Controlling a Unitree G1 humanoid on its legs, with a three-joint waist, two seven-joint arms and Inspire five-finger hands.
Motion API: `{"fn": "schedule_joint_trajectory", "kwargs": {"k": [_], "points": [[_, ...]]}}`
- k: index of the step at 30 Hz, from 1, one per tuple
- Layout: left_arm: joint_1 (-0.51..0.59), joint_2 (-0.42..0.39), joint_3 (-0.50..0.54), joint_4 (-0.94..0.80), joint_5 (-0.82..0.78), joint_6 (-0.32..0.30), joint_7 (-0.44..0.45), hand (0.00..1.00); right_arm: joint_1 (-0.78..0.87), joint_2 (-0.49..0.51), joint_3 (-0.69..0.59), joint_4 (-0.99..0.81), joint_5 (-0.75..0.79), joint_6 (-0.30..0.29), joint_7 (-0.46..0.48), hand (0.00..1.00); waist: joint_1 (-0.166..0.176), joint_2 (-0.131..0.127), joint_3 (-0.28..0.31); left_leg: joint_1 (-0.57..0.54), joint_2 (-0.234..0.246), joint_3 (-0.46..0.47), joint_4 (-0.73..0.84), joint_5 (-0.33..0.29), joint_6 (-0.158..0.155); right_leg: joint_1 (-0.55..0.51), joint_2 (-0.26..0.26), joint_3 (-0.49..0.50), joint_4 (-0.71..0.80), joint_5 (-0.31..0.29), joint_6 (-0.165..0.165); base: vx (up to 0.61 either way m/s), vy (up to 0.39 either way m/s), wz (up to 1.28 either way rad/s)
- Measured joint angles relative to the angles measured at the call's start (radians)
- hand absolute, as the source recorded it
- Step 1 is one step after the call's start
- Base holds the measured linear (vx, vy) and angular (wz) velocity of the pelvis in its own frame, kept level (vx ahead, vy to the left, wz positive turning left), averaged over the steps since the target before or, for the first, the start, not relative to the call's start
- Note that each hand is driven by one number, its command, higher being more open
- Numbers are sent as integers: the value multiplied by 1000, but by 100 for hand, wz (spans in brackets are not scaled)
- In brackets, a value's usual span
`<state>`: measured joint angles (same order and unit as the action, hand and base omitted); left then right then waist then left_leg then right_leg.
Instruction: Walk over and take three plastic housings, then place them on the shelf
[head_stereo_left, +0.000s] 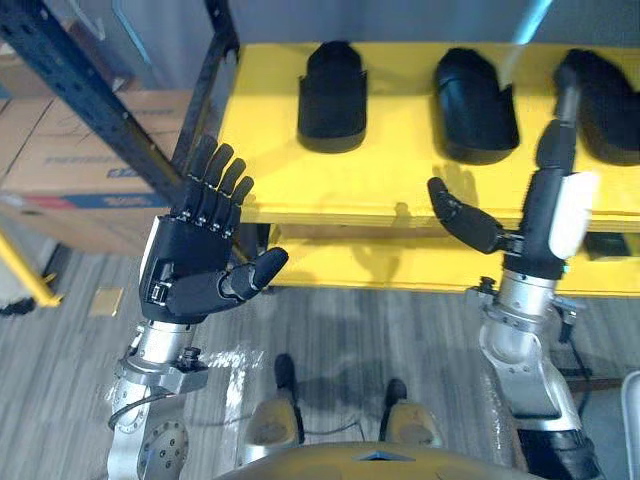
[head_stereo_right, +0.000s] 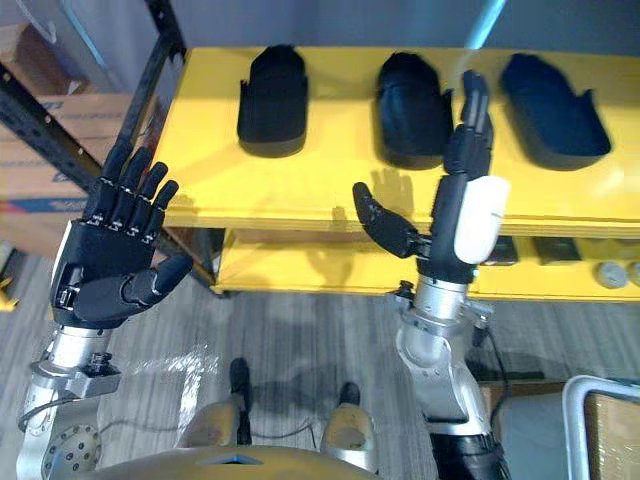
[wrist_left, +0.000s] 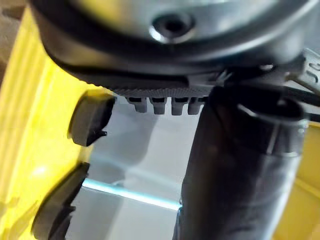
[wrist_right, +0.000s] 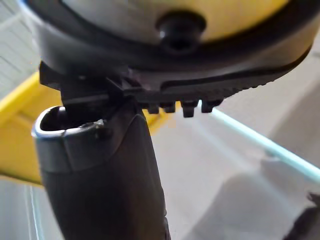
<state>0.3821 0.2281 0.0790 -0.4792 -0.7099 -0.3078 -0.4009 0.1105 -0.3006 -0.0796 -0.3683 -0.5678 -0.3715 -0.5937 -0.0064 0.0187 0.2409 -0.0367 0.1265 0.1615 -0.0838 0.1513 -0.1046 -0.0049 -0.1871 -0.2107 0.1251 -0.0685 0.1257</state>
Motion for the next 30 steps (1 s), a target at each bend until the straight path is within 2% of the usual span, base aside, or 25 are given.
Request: {"fn": "schedule_joint_trajectory", "kwargs": {"k": [3, 6, 8, 14, 19, 21, 24, 26, 28, 30], "points": [[0, -17, 69, 2, -14, 0, 0, 100, 34, 1, -58, 2, 91, -63, 68, 100, -2, -4, -32, 10, 4, 6, 0, -5, -1, 10, 6, 8, -10, 2, 0, 35, -18, -8], [11, -67, 155, 12, -30, -1, 34, 100, 80, 21, -108, 27, 192, -79, 137, 100, 0, 5, -64, 15, 6, 5, 0, -6, -1, 23, 11, 8, -24, 3, 0, 21, -9, 2], [23, -105, 215, 52, -28, -3, 52, 100, 100, 69, -164, 101, 272, -81, 164, 100, 5, 12, -79, 29, 8, 7, -1, -9, -2, 33, 13, 9, -32, 5, -2, 0, 0, 0], [105, -150, 264, 213, -3, 12, 63, 100, 187, 193, -333, 336, 450, -32, 164, 100, 0, 23, -126, 44, 8, 30, -4, -31, -12, 53, 15, 23, -79, 16, -2, -15, 12, -11], [107, -148, 351, 349, -5, 15, 12, 100, 204, 213, -451, 549, 544, 33, 163, 100, -22, 30, -151, 45, 9, 36, -4, -30, -9, 58, 16, 26, -94, 27, 0, 14, 5, -4], [108, -132, 367, 414, -13, 58, -81, 100, 204, 210, -504, 666, 565, 64, 163, 100, -19, 36, -162, 45, 8, 35, -4, -30, -7, 61, 15, 25, -93, 28, -1, 0, 0, 0], [93, -90, 349, 569, -40, 142, -152, 100, 192, 185, -506, 808, 640, 105, 193, 100, -19, 38, -174, 49, 8, 34, -4, -32, -5, 67, 15, 22, -93, 27, -1, 6, 1, 1], [34, -70, 321, 836, -41, 222, -123, 100, 169, 174, -487, 976, 719, 135, 270, 100, -19, 46, -178, 71, 8, 33, -5, -36, -5, 89, 15, 19, -94, 21, -5, 0, 0, 0], [5, -71, 309, 996, -29, 279, -70, 100, 153, 174, -466, 1074, 764, 166, 332, 100, -18, 44, -179, 79, 8, 32, -5, -47, -8, 96, 15, 18, -95, 12, -9, 0, 0, 0], [-18, -72, 304, 1109, -29, 312, -20, 100, 128, 175, -462, 1164, 784, 181, 382, 100, -18, 38, -178, 79, 8, 32, -5, -48, -8, 97, 15, 17, -97, 11, -8, 0, 0, 0]]}}
